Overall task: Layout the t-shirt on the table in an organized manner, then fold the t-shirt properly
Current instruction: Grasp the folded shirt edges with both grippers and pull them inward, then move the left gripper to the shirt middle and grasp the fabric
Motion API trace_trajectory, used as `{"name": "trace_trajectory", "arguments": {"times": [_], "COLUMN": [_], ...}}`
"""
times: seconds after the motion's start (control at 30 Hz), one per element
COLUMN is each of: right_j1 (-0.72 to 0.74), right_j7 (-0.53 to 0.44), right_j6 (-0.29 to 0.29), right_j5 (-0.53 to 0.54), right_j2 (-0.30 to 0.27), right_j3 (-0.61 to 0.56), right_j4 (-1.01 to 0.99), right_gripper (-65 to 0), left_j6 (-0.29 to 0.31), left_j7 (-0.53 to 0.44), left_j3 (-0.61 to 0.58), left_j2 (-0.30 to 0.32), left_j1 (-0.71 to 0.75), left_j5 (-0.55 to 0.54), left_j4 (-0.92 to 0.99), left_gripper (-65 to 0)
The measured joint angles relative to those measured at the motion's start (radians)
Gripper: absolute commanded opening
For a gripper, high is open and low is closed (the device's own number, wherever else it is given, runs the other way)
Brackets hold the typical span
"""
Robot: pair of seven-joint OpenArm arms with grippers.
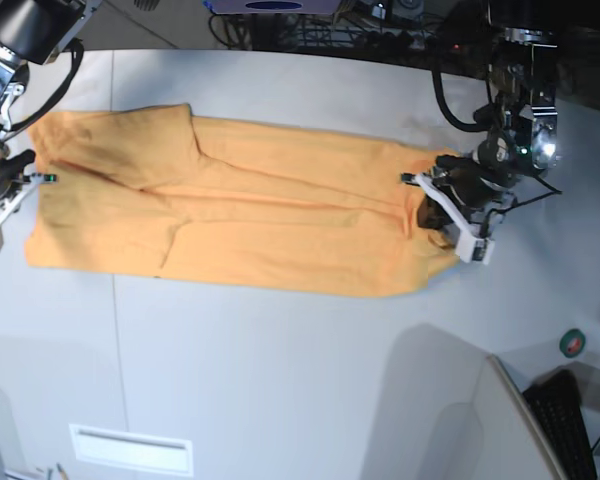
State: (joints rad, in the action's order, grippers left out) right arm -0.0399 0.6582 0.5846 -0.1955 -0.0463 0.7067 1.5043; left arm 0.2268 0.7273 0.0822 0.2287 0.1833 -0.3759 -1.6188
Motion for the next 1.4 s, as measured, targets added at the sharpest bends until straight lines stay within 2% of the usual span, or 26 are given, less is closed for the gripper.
{"name": "trace_trajectory", "arguments": {"times": [0.1,0.2,0.3,0.43,0.57,0.83,1.27,1.4], "right_j1": [0.000,0.001,0.001,0.002,0.001,0.001,0.005,0.006], "right_j7": [-0.001,-0.001,-0.001,-0.001,0.000,-0.001,-0.001,-0.001], "right_j6": [0.000,0.000,0.000,0.000,0.000,0.000,0.000,0.000], "right_j5": [0.001,0.001,0.000,0.001,0.000,0.000,0.001,0.001], "right_j2": [0.000,0.000,0.000,0.000,0.000,0.000,0.000,0.000], "right_j3": [0.000,-0.002,-0.003,-0.003,-0.003,-0.003,-0.003,-0.003], "right_j4": [0.000,0.000,0.000,0.000,0.000,0.000,0.000,0.000], "right_gripper": [-65.0,-65.0,-65.0,-65.0,-65.0,-65.0,-65.0,-65.0], "left_j6": [-0.035,-0.043,-0.084,-0.085,-0.089,-0.089,-0.089,-0.093], "left_j7": [-0.004,0.000,0.002,-0.004,0.000,-0.001,-0.002,-0.001], "left_j3": [-0.098,-0.177,-0.256,-0.344,-0.357,-0.371,-0.371,-0.370], "left_j2": [-0.038,-0.068,-0.096,-0.113,-0.165,-0.224,-0.246,-0.272], "left_j1": [-0.005,-0.016,-0.045,-0.099,-0.132,-0.180,-0.183,-0.183], "left_j5": [0.038,0.038,0.042,0.033,0.039,0.038,0.032,0.035], "left_j4": [-0.016,-0.012,-0.009,0.039,0.124,0.181,0.194,0.195], "left_gripper": [-65.0,-65.0,-65.0,-65.0,-65.0,-65.0,-65.0,-65.0]}}
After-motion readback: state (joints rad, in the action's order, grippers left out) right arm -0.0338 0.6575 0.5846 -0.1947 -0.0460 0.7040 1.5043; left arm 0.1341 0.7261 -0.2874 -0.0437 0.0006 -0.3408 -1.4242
